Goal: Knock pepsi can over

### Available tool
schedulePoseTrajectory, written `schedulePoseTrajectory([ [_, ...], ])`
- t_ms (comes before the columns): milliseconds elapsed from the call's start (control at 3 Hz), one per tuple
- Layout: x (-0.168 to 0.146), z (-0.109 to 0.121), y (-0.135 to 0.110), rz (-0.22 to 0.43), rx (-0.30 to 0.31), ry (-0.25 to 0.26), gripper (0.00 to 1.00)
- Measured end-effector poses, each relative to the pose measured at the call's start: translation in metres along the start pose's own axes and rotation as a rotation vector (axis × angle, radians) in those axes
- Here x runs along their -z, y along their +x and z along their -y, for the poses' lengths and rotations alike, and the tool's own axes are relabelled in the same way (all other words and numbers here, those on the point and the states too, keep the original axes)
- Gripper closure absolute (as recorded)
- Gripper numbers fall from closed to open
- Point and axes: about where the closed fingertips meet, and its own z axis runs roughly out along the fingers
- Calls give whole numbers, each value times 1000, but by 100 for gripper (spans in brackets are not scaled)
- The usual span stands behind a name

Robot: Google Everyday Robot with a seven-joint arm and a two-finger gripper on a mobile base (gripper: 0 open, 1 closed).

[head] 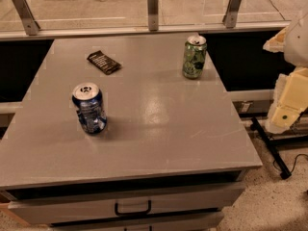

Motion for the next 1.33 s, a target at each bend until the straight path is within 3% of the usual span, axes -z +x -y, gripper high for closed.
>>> schedulePoseTrajectory([
  [333, 1, 1, -2, 11, 4, 6, 0],
  [667, -19, -5, -35, 109, 49, -31, 0],
  [1000, -62, -24, -129, 344, 172, -120, 0],
  [1333, -82, -55, -217, 559, 263, -198, 0],
])
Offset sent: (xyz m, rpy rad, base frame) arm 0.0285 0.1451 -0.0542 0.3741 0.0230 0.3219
